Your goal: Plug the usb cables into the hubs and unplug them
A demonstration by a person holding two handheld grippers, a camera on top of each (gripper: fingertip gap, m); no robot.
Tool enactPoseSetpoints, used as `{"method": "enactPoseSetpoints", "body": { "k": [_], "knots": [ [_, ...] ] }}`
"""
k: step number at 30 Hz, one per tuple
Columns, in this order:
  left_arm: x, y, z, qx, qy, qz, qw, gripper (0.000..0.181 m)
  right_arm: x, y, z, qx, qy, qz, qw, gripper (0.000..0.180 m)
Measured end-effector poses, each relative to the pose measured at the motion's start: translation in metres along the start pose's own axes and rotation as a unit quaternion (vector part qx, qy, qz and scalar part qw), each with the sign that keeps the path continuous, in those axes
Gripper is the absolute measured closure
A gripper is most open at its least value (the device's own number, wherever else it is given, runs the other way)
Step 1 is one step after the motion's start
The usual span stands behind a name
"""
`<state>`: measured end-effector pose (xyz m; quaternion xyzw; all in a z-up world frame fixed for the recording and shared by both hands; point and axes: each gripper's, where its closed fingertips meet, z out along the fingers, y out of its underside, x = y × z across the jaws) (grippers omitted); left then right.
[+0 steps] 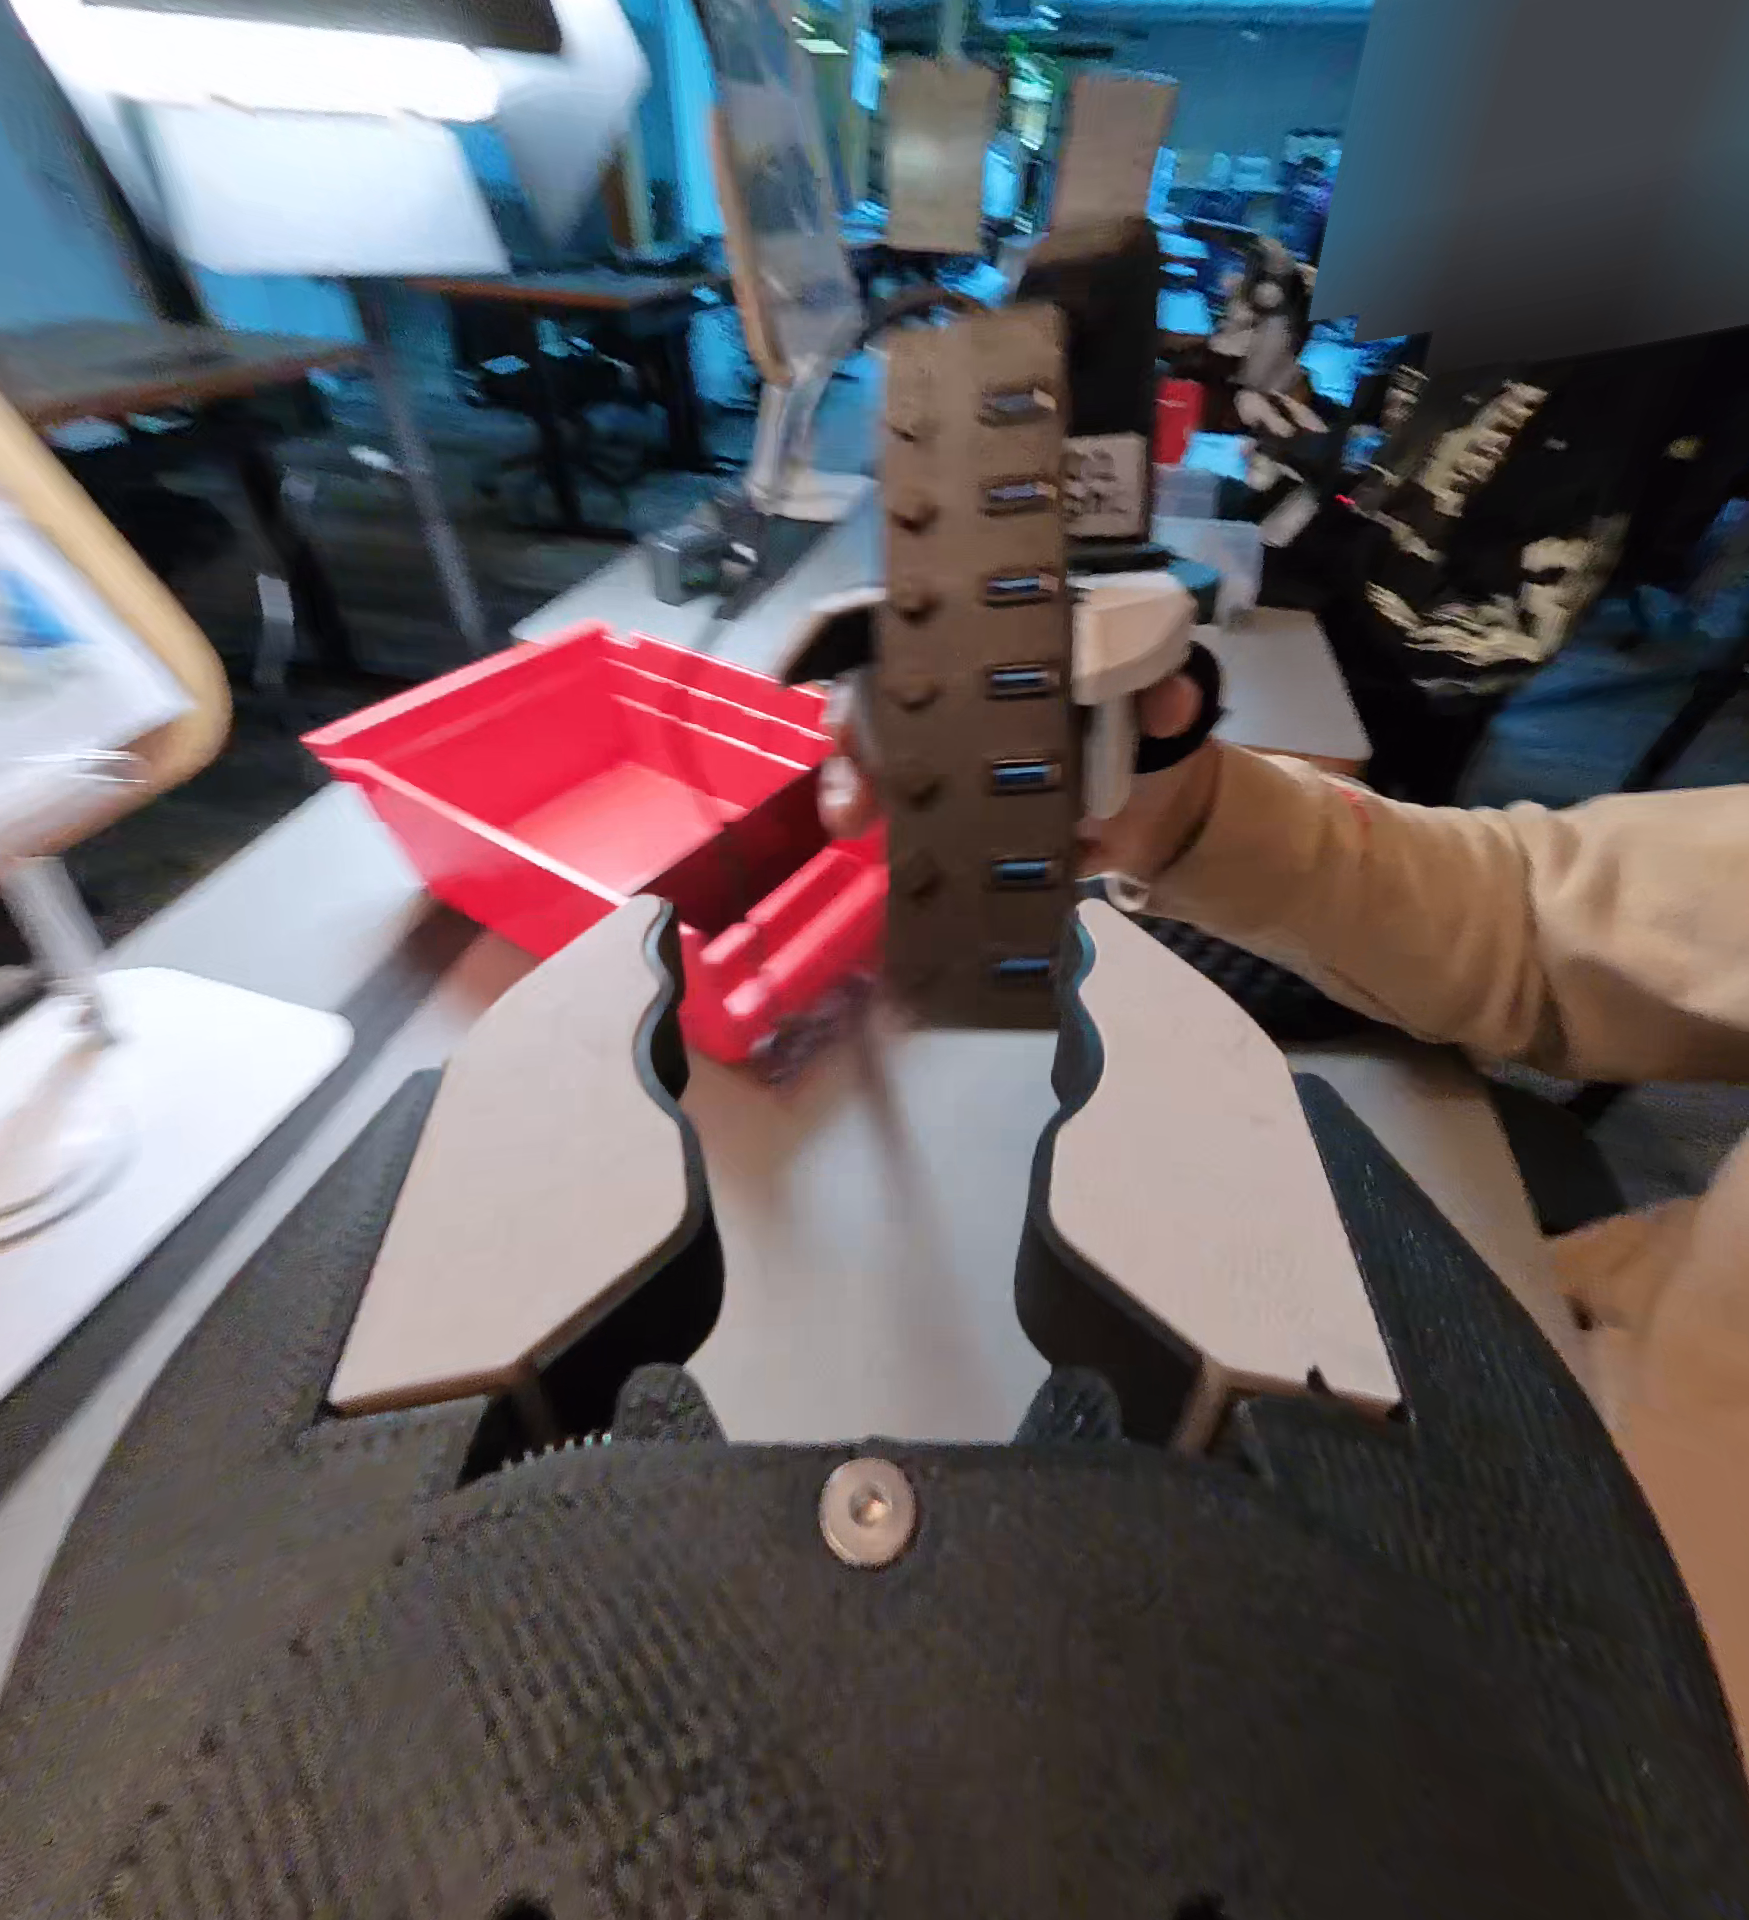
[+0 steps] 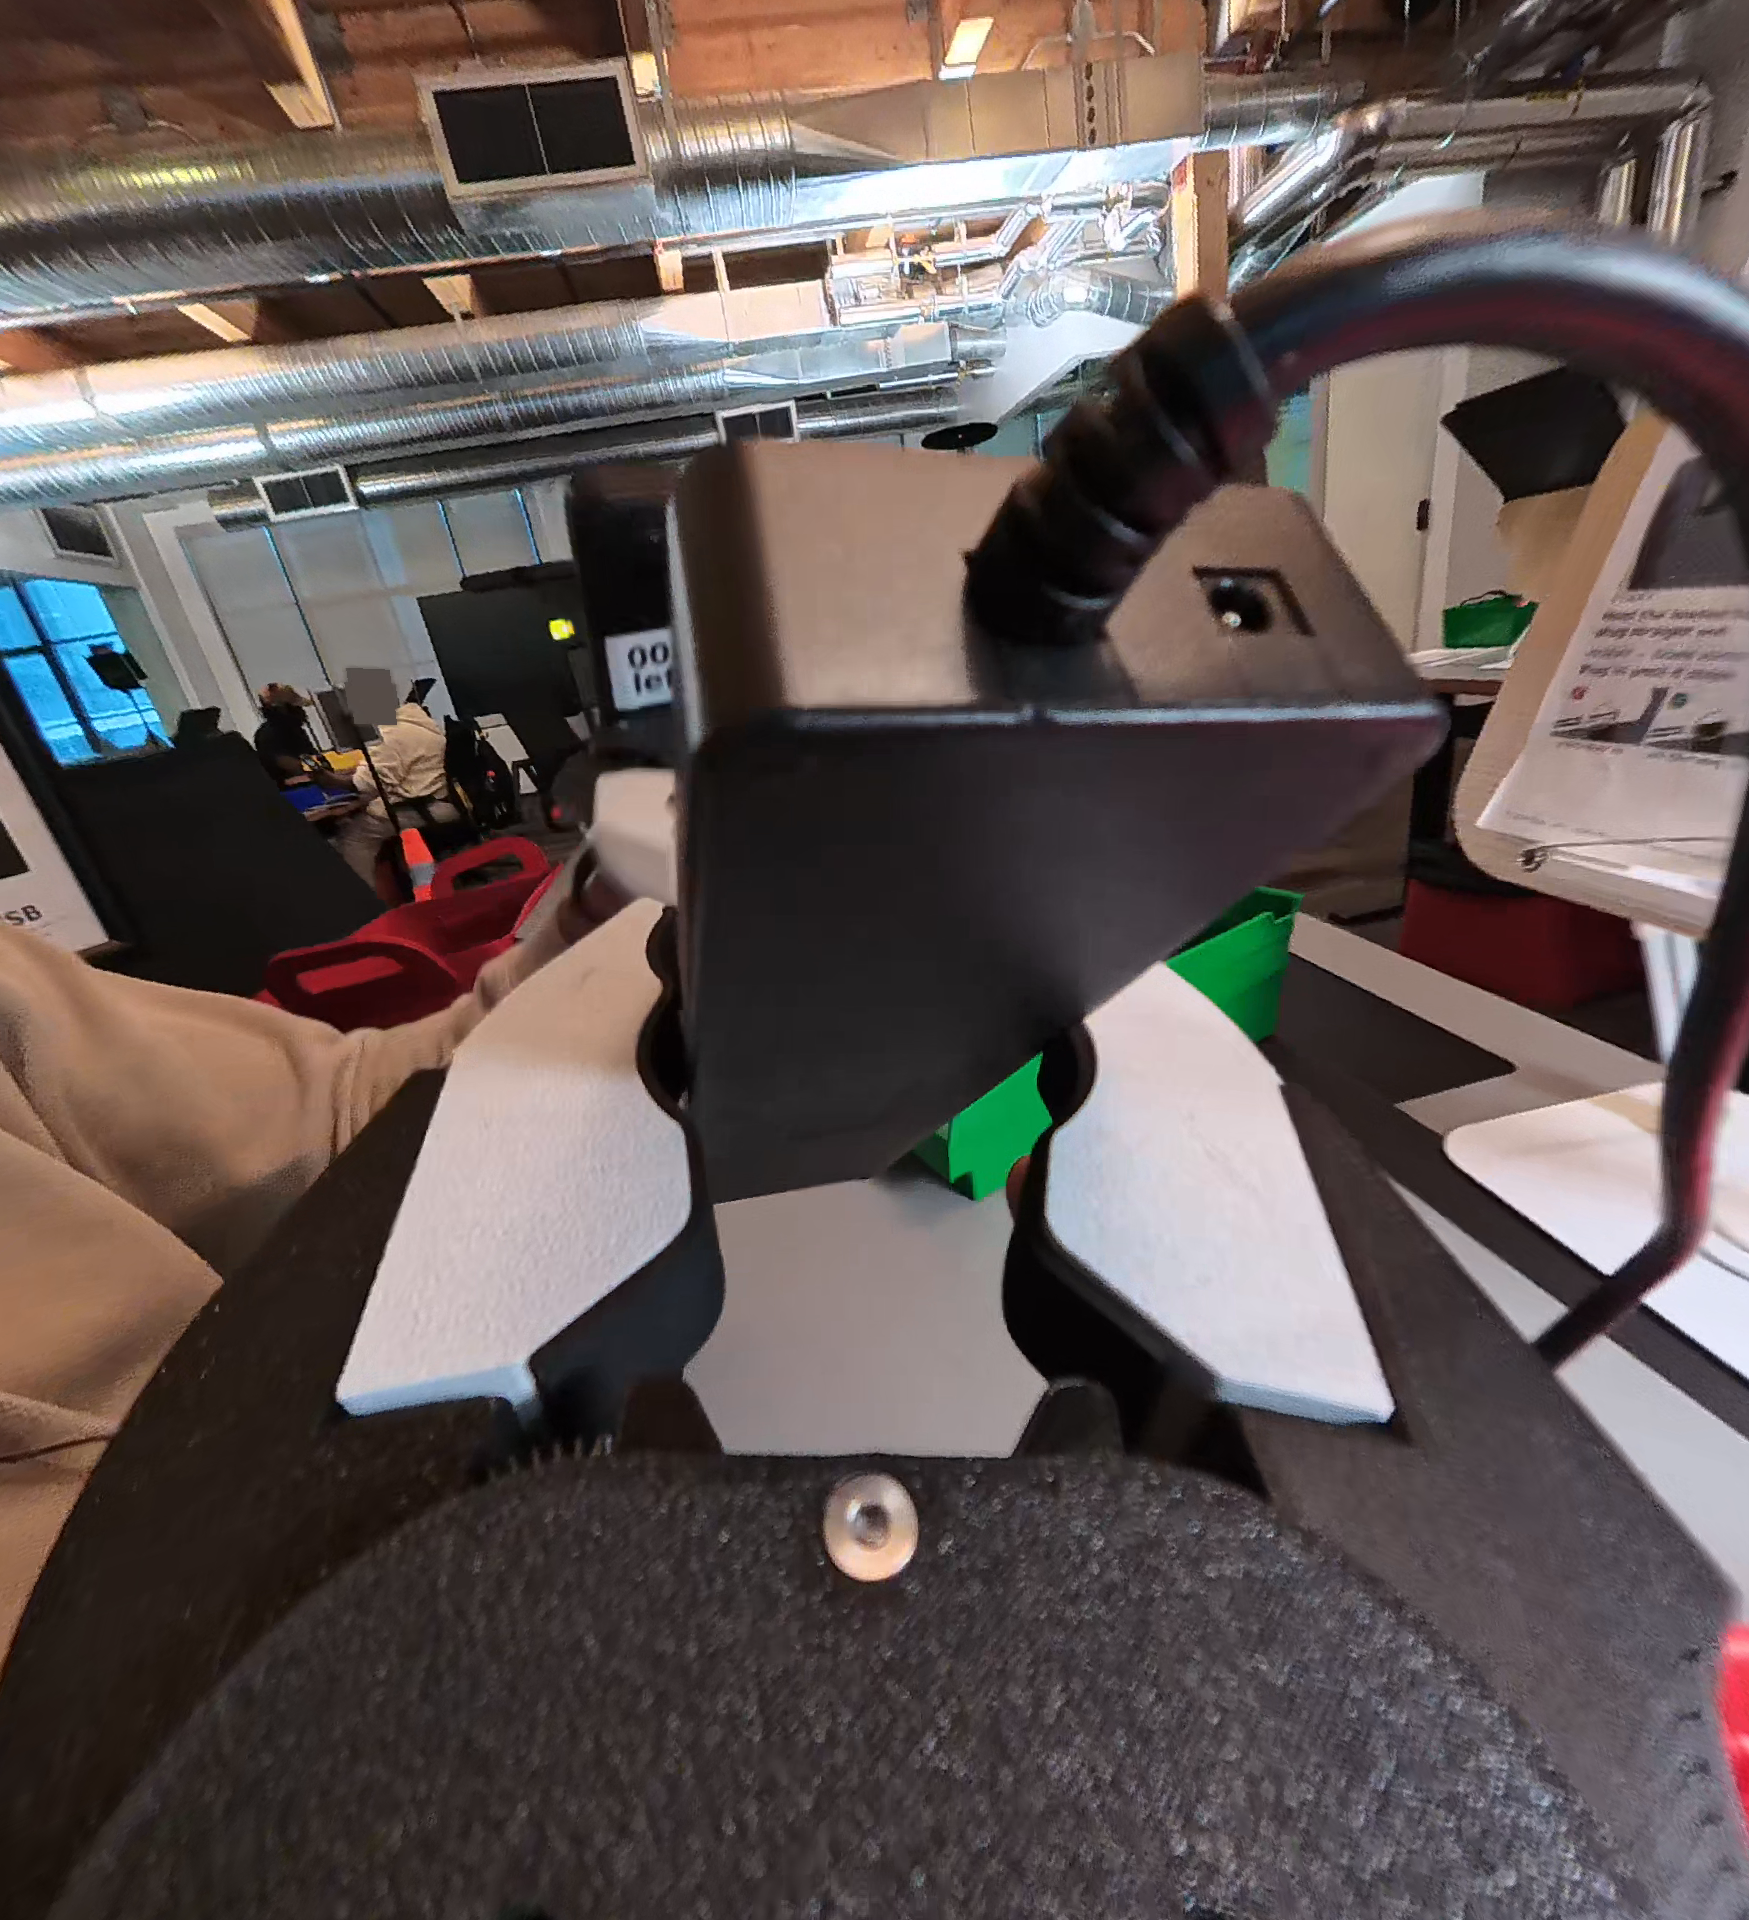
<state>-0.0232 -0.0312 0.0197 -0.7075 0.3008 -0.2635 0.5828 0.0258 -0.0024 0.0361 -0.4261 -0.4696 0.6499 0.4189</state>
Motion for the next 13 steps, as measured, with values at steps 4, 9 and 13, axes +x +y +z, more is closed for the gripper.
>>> {"method": "enactPoseSetpoints", "body": {
  "k": [4, 9, 13],
  "knots": [
    [-0.072, -0.003, -0.075, -0.026, -0.128, -0.008, 0.991, 0.115, -0.003, 0.007, -0.025, -0.008, 0.004, -0.007, 1.000, 0.112],
    [-0.162, 0.054, -0.151, -0.152, -0.241, -0.074, 0.956, 0.122, -0.005, 0.046, -0.052, -0.010, 0.010, 0.012, 1.000, 0.112],
    [-0.180, 0.125, -0.173, -0.271, -0.236, -0.138, 0.923, 0.130, -0.008, 0.067, -0.057, -0.030, 0.018, 0.016, 0.999, 0.112]
  ]
}}
